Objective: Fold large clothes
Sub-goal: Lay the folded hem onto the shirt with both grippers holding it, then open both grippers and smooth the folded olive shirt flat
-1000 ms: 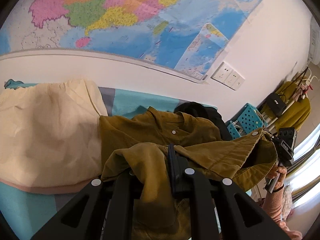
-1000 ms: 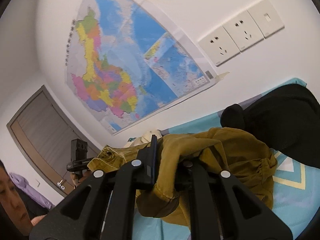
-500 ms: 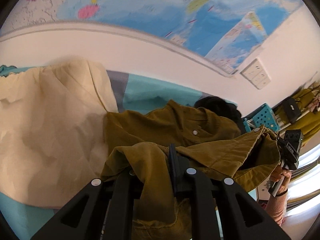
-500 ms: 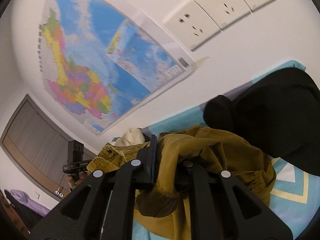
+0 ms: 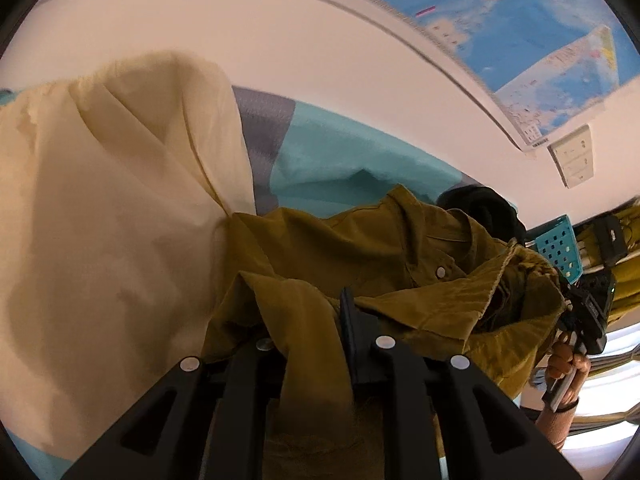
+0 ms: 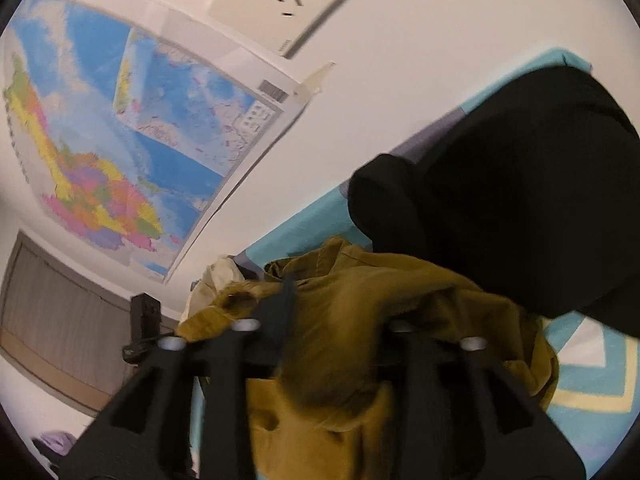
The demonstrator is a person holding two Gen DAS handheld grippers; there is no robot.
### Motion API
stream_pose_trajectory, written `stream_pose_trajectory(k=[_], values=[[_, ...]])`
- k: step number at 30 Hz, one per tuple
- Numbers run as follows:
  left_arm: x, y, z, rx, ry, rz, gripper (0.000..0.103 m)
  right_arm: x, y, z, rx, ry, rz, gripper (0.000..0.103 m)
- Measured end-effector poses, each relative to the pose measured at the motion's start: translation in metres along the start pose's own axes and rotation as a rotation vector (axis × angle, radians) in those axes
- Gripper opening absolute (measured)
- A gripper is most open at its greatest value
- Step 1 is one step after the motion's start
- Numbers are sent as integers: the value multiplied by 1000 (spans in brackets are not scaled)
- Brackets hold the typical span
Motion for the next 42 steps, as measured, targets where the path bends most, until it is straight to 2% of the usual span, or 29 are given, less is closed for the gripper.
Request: stream_pose_trajectory(k=[1, 2, 4, 8, 9, 11, 12, 13, 14, 15, 16, 17, 18, 19, 22, 24, 26, 27, 28, 29, 31, 33, 34, 35, 36, 37, 39, 40, 42], values=[[2, -2, -1, -14, -7, 3, 17, -2, -2, 2, -7, 12, -2, 60], [4, -4, -2, -26, -12, -1, 17, -6, -7, 5, -22, 29, 1, 68], [8, -6, -3, -51, -16, -14, 17, -21, -21, 15, -106, 95, 37, 74], [11, -9, -4, -79, -29, -11, 18, -41, -43, 36, -259, 157, 72, 78], [11, -11, -4, -91, -29, 2, 19, -37, -52, 46, -345, 139, 112, 78], [10, -13, -6, -121, -28, 22, 21, -21, -61, 59, -440, 96, 211, 77], [7, -12, -5, -127, -20, 34, 24, -8, -62, 66, -490, 64, 262, 75], [5, -11, -4, -123, -12, 40, 26, 3, -62, 70, -520, 43, 306, 67], [1, -6, -2, -107, 4, 50, 31, 15, -60, 74, -548, 22, 356, 51], [-2, -3, 1, -97, 14, 57, 37, 27, -56, 75, -578, 19, 419, 44], [-7, -1, 3, -86, 27, 63, 41, 34, -54, 75, -600, 24, 456, 31], [-16, 3, 7, -74, 52, 65, 50, 37, -51, 74, -600, 28, 472, 18], [-25, 5, 11, -60, 81, 63, 56, 37, -48, 71, -579, 31, 453, 14], [-38, 7, 17, -40, 120, 66, 57, 35, -48, 67, -568, 43, 429, 8], [-65, 19, 37, 48, 203, 75, 58, 31, -54, 63, -587, 99, 443, 7], [-72, 31, 51, 135, 231, 65, 65, 37, -54, 61, -586, 88, 443, 7], [-63, 46, 63, 228, 209, 39, 66, 45, -54, 61, -593, 60, 449, 11], [-52, 51, 67, 252, 182, 15, 66, 45, -52, 59, -576, 62, 441, 10], [-43, 53, 69, 265, 162, -4, 66, 41, -52, 62, -561, 65, 426, 15], [-30, 55, 72, 283, 128, -35, 66, 34, -51, 62, -544, 69, 406, 30], [-21, 53, 78, 307, 116, -85, 65, 7, -49, 66, -521, 135, 365, 57], [-31, 45, 89, 321, 181, -93, 65, -23, -46, 74, -527, 185, 329, 62], [-36, 43, 93, 323, 202, -85, 65, -37, -44, 80, -527, 210, 325, 68], [-48, 37, 101, 324, 246, -68, 67, -52, -40, 85, -521, 233, 329, 74], [-57, 31, 107, 318, 284, -71, 72, -72, -30, 93, -501, 255, 328, 75], [-65, 26, 113, 312, 311, -76, 73, -84, -22, 99, -485, 265, 326, 77], [-78, 15, 127, 284, 370, -131, 81, -101, -1, 112, -443, 261, 341, 81], [-81, 11, 135, 274, 394, -167, 82, -107, 12, 120, -416, 247, 354, 81], [-81, 3, 146, 272, 396, -187, 84, -110, 34, 137, -369, 208, 369, 82]])
Point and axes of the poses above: each gripper's, at about its wrist camera, not at the fingertips, and x roughly the way its jaws point, y to its right, z to its underside, the point moved 1 cm from there along x, roughly the way its jaws point, and after that the axes turned 8 degrees about z, right-handed, at the moved point
